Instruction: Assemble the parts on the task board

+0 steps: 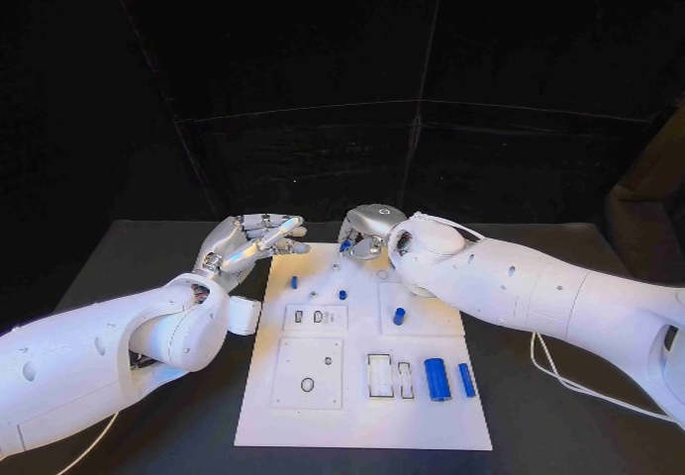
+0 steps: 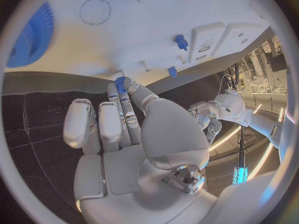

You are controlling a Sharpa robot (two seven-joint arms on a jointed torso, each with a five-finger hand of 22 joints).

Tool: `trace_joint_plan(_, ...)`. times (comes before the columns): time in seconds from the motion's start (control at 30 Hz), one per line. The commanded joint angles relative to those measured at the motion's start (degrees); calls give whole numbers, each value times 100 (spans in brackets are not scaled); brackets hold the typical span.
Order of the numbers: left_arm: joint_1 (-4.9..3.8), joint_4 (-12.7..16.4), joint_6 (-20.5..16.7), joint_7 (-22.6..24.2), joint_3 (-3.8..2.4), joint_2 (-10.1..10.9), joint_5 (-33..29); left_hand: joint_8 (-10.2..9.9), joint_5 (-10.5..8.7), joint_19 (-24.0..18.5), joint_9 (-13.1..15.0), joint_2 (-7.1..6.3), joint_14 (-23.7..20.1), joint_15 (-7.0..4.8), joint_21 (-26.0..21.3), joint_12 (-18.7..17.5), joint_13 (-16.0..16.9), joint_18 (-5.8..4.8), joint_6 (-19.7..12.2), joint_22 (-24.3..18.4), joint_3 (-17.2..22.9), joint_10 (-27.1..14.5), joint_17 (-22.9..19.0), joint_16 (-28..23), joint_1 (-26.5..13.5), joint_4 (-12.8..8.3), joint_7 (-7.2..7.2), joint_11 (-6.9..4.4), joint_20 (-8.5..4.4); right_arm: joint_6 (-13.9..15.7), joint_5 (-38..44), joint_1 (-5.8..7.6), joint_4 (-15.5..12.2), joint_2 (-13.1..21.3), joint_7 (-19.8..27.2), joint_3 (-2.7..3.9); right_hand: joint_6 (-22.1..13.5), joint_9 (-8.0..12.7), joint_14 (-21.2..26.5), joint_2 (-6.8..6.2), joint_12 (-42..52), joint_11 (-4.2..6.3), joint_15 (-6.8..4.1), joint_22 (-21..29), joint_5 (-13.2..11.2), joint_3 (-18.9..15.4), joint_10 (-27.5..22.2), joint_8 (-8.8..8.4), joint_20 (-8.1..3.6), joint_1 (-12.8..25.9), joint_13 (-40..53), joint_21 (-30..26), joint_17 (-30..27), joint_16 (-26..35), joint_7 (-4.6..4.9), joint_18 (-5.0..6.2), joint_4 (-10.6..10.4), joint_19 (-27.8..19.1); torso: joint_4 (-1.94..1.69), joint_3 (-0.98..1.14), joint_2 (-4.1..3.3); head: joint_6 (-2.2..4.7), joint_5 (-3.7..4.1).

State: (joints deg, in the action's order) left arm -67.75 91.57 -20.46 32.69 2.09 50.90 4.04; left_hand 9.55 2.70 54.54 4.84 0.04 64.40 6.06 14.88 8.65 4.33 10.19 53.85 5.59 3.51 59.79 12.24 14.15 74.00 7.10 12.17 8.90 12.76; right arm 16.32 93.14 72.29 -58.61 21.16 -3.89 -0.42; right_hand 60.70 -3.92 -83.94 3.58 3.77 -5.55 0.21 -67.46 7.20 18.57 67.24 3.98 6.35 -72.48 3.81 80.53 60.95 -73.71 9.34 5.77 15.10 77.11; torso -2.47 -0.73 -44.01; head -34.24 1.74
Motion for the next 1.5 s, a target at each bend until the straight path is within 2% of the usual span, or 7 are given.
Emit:
trace_joint_plan(0.03, -17, 9, 70, 20, -6, -5, 35, -26, 2, 42, -8, 54, 4, 25, -34, -16, -5, 34, 19, -5, -9, 21, 5, -38, 12, -39, 36, 35, 3, -123, 46, 18, 21, -38, 4, 3, -14, 5, -123, -42, -12, -3, 47, -4, -22, 29, -24, -24, 46, 37, -8, 25, -9, -34, 21, -113, -4, -12, -3, 2, -1, -25, -5)
trace_joint_plan(0.57, -37, 0, 67, 11, -6, 2, 35, -26, 2, 42, -8, 54, 4, 25, -34, -16, -5, 34, 19, -5, -9, 21, 5, -38, 12, -39, 36, 35, 3, -157, 48, 19, 35, -117, 60, 3, -54, 10, -114, -104, -17, -13, 56, 24, -27, 51, -57, -35, 53, 94, -10, 15, -41, -22, 31, -107, -38, -34, 7, 1, 0, -40, -25)
trace_joint_plan(0.83, -44, -4, 77, 5, -6, 5, 35, -26, 2, 42, -8, 54, 4, 25, -34, -16, -5, 34, 19, -5, -9, 21, 5, -38, 12, -39, 36, 35, 3, -191, 73, 24, 114, -154, -38, 2, -1756, 55, 64, -458, 18, -236, 234, 714, -241, -209, -1132, -74, 212, 141, -17, -330, -688, 383, 234, 24, -224, -477, 8, 1, -3, -42, -25)
trace_joint_plan(1.03, -47, -8, 83, 0, -6, 13, 35, -31, 2, 44, -10, 58, 4, 25, -40, -24, -7, 34, 20, -10, -11, 23, 9, -46, 19, -50, 36, 35, 3, -81, 81, 27, 38, -86, -49, 2, -1856, 48, 69, -492, 66, -255, 249, 784, -240, -328, -1218, -68, 234, 88, -10, -372, -749, 421, 252, 38, -291, -507, 12, 4, -3, -41, -25)
trace_joint_plan(1.33, -50, -18, 126, -8, -5, 20, 35, -31, 2, 44, -10, 58, 4, 25, -40, -24, -7, 34, 20, -10, -11, 23, 9, -46, 19, -50, 36, 35, 3, 317, -411, 107, -713, 740, -98, 2, -880, -68, -105, -425, 906, 11, 60, 213, 111, -411, 131, 198, 97, 94, 279, -92, -209, 41, 107, -70, -521, -128, 31, -1, 3, -11, -5)
trace_joint_plan(1.43, -49, -36, 136, -10, -5, 16, 35, -35, 2, 44, -12, 60, 4, 25, -43, -29, -9, 34, 19, -12, -13, 23, 11, -50, 21, -54, 37, 35, 3, 225, -868, 132, -1023, 1130, -202, 0, -827, -63, -130, -578, 1440, 166, -65, 92, 119, -581, 760, 226, -15, 257, 597, -27, -87, -46, -24, -94, -669, -50, 58, -3, 9, 2, 3)
trace_joint_plan(1.5, -49, -46, 141, -11, -5, 17, 35, -35, 2, 44, -12, 60, 4, 25, -43, -29, -9, 34, 19, -12, -13, 23, 11, -50, 21, -54, 37, 35, 3, 105, -1131, 142, -1189, 1361, -285, -2, -871, -35, -189, -776, 2470, 275, -236, -77, 440, -901, 479, 255, -220, 260, 1561, 70, 215, -266, -125, -119, -917, 56, 74, 1, 11, 10, 5)
